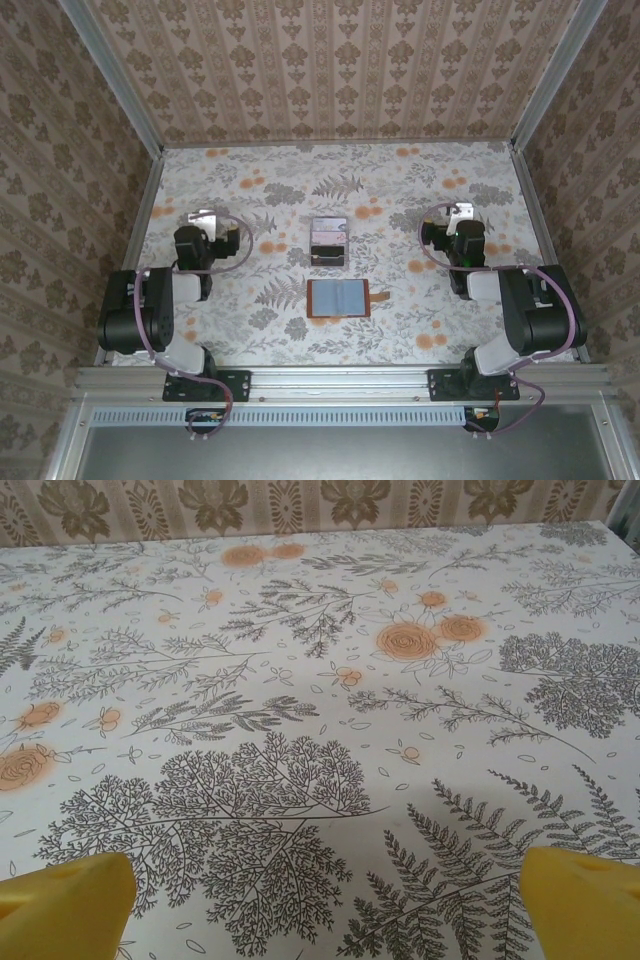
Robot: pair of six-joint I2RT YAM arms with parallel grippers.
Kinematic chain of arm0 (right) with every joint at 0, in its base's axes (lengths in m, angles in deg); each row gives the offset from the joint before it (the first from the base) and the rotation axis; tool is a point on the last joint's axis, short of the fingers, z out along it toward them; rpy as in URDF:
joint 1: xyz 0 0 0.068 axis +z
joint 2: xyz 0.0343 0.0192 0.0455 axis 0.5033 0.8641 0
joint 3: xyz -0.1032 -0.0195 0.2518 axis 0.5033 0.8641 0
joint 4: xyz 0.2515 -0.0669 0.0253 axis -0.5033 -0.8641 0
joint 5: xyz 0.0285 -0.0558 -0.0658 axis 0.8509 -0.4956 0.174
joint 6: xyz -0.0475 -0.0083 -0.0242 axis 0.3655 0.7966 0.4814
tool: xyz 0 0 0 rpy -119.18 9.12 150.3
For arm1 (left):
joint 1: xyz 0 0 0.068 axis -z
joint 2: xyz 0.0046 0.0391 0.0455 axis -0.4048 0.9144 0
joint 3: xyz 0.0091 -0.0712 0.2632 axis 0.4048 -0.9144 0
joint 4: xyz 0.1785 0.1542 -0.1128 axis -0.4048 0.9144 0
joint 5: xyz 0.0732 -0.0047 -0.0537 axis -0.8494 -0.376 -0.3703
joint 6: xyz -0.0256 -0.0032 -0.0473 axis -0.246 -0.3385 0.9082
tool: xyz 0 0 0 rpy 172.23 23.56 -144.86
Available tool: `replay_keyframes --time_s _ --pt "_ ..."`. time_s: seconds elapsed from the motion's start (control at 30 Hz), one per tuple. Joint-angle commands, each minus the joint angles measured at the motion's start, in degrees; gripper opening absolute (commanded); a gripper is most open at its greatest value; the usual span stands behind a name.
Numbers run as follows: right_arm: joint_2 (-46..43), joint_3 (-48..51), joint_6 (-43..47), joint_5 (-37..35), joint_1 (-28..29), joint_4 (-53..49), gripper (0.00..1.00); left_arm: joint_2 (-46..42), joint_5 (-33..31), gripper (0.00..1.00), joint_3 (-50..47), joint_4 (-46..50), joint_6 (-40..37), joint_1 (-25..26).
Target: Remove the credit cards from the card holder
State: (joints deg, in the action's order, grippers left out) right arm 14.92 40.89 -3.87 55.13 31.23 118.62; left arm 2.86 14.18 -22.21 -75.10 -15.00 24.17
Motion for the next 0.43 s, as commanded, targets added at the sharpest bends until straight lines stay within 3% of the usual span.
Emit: replay_keyframes --time_s 0.0,0.4 --pt "0.1 0.4 0.9 0.6 0.3 2.4 1.00 -0.2 -1.4 1.00 -0.1 -2.7 0.7 0.6" --pt "-0.6 2.6 1.1 0.8 0.3 5.6 1.00 -0.1 -1.6 1.00 0.1 -2.4 0.8 0.6"
